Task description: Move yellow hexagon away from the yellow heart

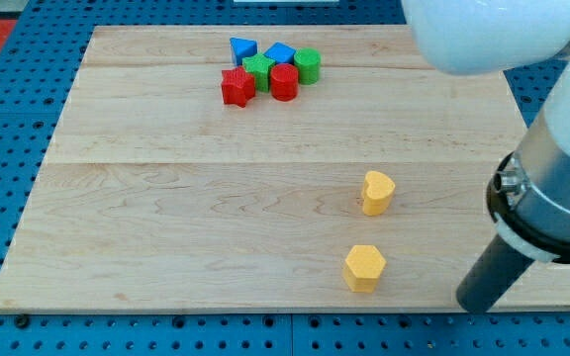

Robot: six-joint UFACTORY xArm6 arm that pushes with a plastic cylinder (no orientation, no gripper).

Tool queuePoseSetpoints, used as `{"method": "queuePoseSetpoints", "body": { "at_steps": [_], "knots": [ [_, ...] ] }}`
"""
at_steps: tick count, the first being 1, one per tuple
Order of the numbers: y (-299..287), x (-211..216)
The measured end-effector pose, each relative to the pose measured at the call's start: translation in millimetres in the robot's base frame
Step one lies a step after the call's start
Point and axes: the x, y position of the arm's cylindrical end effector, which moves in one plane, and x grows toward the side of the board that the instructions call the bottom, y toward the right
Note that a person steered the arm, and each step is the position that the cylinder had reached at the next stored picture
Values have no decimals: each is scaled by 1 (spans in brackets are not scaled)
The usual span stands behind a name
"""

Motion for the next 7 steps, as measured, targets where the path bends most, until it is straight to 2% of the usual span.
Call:
{"method": "queuePoseSetpoints", "body": {
  "at_steps": [2,3,4,5,6,7],
  "knots": [
    [-130,-43],
    [-100,-50],
    [8,-51],
    [36,-76],
    [7,-110],
    [-10,-115]
  ]
}}
